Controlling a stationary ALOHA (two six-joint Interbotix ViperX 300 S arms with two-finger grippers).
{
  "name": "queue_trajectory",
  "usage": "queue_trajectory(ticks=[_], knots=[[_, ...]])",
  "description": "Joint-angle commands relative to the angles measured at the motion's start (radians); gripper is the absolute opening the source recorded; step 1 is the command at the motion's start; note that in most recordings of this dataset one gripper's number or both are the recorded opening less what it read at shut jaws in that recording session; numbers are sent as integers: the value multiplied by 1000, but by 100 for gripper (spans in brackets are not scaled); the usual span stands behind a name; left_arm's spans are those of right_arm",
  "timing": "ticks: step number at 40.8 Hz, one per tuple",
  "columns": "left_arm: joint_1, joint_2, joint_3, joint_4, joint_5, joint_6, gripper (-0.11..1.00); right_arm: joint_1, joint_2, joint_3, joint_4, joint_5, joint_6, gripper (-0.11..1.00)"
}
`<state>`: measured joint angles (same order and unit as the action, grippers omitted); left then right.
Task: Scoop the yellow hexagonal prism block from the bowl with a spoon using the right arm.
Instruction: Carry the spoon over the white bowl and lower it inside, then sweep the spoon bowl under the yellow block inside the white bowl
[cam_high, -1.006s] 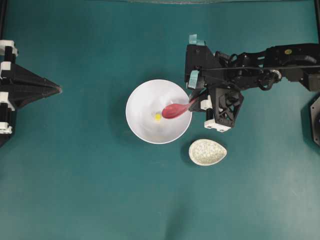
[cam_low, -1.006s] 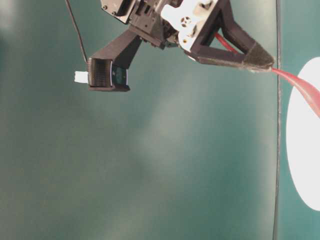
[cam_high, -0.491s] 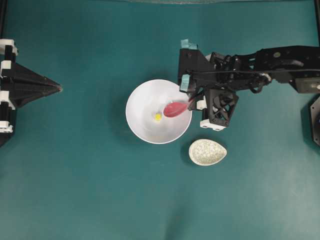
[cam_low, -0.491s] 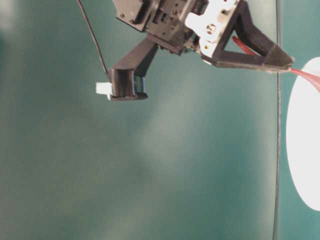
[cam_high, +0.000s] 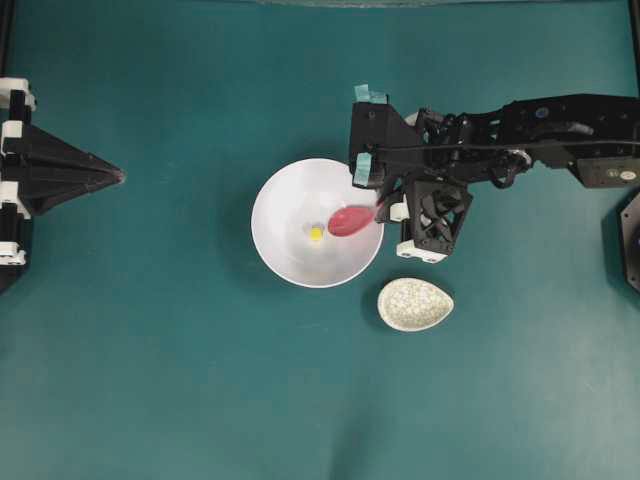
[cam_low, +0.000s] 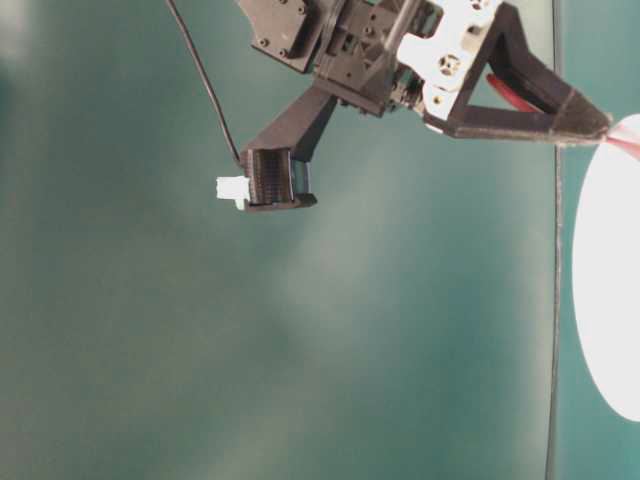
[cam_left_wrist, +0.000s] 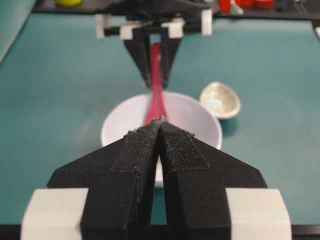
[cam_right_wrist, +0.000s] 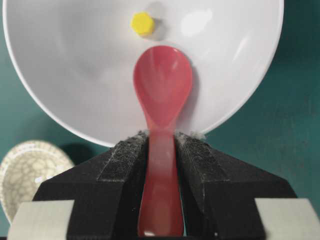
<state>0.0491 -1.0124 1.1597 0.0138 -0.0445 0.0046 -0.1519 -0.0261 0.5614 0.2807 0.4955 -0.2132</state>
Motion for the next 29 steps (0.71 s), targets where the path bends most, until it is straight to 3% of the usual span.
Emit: queue_trajectory(ticks=[1,29], knots=[[2,9,-28,3,-5,2,3,-2,-12,-25,-2,-6,0,25],[2,9,-28,3,-3,2,3,15,67,-97,0,-9,0,25]])
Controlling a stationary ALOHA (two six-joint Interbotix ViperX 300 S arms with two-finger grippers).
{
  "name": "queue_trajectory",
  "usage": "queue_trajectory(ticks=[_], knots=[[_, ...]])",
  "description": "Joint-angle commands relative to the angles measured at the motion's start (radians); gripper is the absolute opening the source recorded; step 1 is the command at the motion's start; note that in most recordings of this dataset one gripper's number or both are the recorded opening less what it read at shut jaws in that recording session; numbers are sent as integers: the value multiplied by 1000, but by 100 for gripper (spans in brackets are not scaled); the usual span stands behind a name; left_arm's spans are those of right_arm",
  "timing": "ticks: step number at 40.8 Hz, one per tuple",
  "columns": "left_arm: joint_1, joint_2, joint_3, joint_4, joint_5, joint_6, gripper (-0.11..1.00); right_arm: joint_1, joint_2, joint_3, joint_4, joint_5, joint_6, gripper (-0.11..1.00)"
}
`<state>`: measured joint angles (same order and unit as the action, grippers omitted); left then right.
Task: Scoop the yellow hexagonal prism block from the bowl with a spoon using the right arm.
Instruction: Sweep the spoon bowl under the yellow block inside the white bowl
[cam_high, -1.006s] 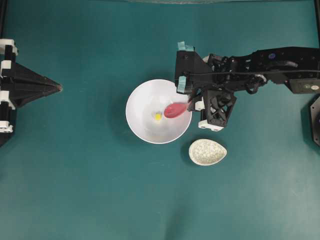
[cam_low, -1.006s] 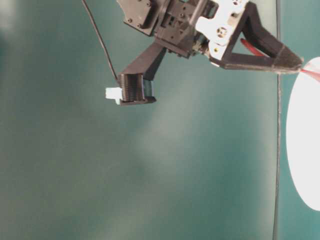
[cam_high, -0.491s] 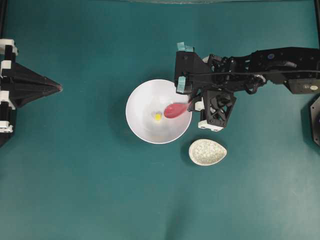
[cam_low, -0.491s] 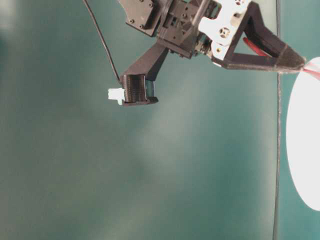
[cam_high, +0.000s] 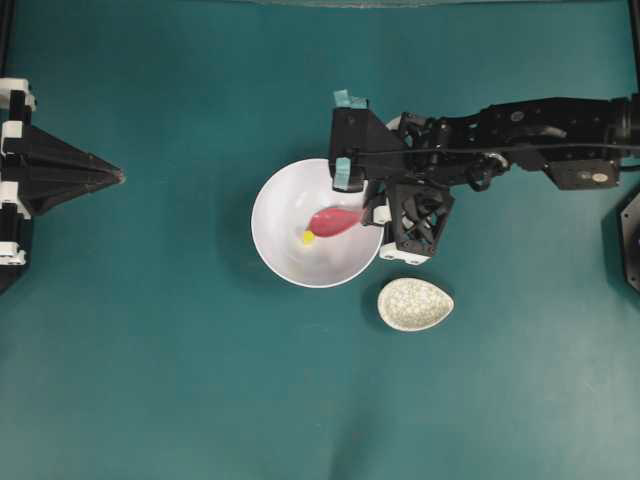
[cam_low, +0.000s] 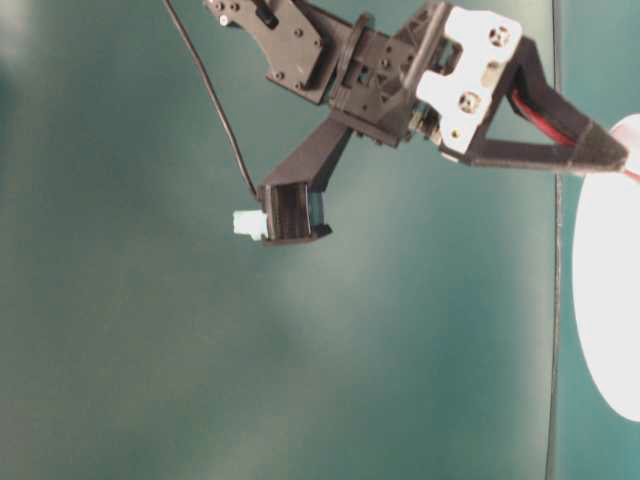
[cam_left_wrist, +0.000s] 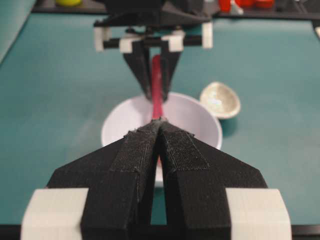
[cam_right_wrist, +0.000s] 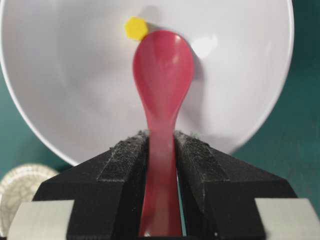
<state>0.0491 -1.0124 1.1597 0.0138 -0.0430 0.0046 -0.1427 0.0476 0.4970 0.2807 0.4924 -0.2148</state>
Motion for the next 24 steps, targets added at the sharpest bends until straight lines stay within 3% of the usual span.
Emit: queue_trajectory(ticks=[1,24], knots=[[2,9,-28,3,-5,2,3,6,-3,-35,0,-8,2,25],[2,9,-28,3,3,2,3,25,14,-66,0,-143,2,25]])
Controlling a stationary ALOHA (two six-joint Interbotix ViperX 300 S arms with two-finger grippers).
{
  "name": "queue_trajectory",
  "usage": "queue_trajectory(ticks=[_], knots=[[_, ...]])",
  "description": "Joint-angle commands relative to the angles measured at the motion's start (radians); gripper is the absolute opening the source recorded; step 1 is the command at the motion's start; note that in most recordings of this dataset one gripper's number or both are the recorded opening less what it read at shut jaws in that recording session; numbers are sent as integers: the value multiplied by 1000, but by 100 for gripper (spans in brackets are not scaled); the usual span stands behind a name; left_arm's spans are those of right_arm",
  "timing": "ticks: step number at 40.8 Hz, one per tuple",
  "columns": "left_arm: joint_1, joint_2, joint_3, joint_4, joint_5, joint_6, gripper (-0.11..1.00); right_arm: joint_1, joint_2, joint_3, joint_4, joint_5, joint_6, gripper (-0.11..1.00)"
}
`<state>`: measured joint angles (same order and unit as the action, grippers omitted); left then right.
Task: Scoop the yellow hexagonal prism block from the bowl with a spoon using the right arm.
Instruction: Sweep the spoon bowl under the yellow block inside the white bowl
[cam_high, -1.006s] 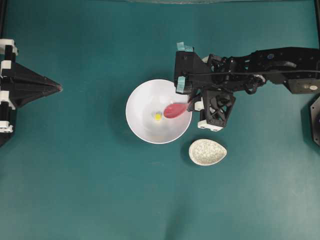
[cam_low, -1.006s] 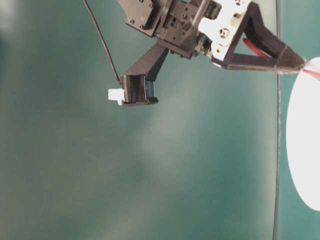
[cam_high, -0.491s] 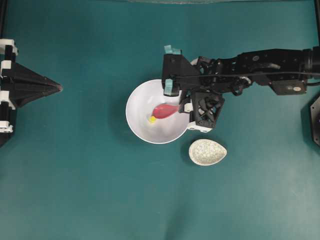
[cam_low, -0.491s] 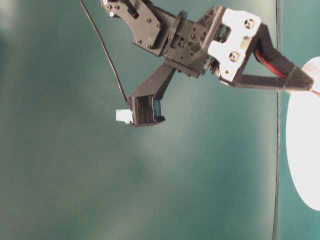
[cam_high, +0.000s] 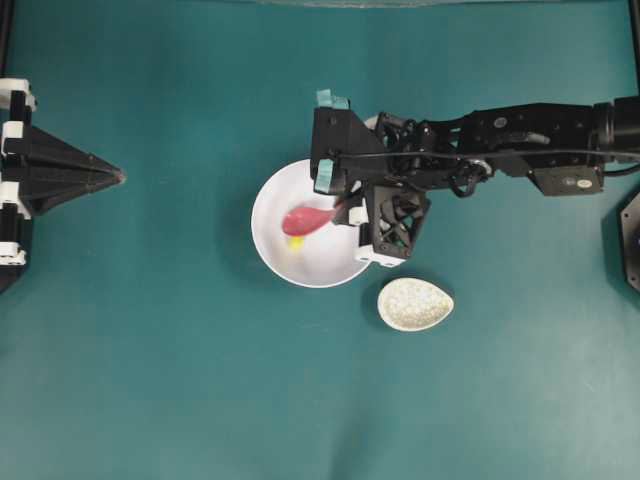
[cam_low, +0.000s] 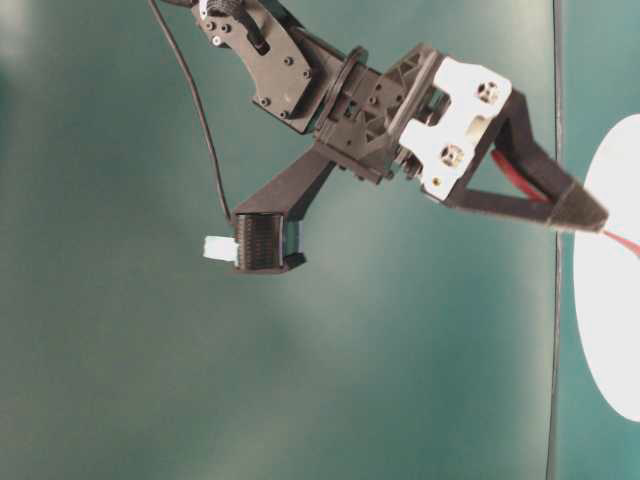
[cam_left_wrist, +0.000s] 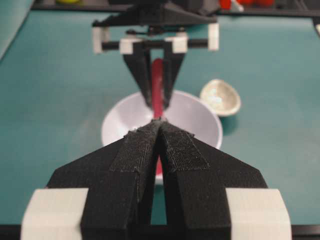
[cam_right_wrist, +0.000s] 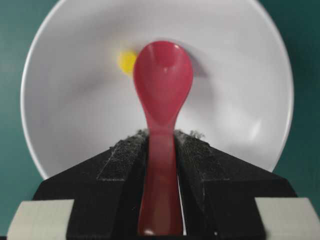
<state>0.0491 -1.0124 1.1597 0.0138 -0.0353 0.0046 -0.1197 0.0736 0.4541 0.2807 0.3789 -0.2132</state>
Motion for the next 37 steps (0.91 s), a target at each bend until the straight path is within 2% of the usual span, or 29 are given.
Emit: queue_trajectory(ticks=[1,10,22,31,37], knots=[[2,9,-28,3,-5,2,3,2,-11,-23,0,-35,0,25],[2,9,-29,3,-5,2,3,0,-12,-25,0,-58,0,25],[2,9,-28,3,0,0,3,2,-61,-46,-2,-32,-9,25],[2,9,-28,3,31,-6,3,-5,-138,-46,-48,-9,-12,25],[2,9,-29,3,38,0,3,-14,-173,-48,-54,52,-3,25]])
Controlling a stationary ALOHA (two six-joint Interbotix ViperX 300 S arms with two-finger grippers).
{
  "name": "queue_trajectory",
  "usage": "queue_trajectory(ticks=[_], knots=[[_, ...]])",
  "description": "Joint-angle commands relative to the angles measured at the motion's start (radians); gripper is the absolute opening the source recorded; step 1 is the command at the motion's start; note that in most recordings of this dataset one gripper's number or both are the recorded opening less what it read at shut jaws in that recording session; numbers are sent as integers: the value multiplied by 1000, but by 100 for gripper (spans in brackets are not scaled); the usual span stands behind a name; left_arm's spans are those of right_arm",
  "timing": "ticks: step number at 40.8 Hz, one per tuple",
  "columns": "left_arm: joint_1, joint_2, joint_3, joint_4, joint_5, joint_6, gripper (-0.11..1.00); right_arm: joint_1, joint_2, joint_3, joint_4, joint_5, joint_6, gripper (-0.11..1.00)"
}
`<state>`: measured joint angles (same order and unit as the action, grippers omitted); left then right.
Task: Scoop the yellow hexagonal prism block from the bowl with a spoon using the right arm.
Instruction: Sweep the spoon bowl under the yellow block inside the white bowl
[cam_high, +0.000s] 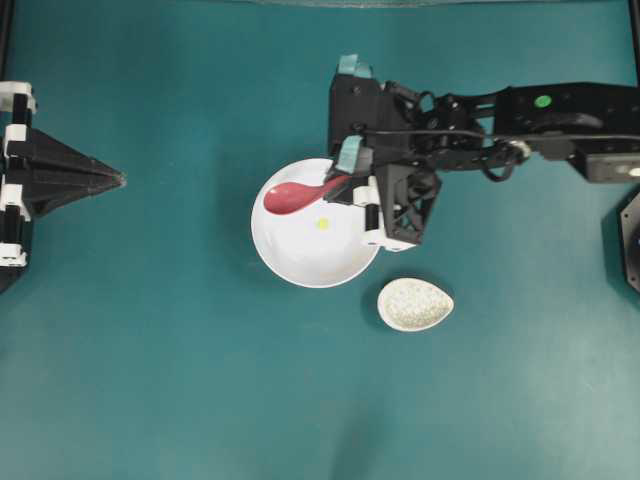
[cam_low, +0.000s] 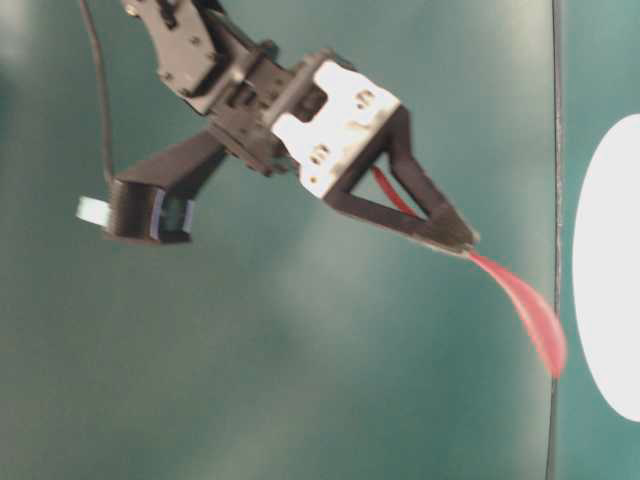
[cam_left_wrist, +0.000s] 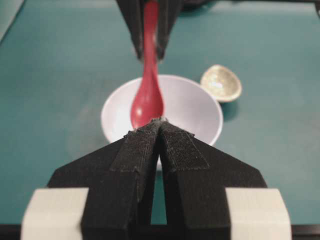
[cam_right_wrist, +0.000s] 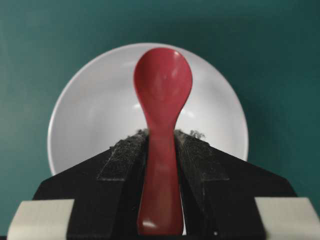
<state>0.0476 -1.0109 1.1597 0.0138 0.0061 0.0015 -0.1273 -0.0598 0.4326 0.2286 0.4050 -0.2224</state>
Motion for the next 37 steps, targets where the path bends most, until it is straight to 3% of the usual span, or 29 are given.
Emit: queue_trajectory(ticks=[1,14,37], knots=[[3,5,-29,3,-5,5,3,-8,-43,-26,-3,40,6,25],[38,-12,-31,9,29,3,3,-23,-44,-57,-5,270,41,25],[41,-14,-31,11,34,3,3,-25,-41,-58,-8,436,107,25]])
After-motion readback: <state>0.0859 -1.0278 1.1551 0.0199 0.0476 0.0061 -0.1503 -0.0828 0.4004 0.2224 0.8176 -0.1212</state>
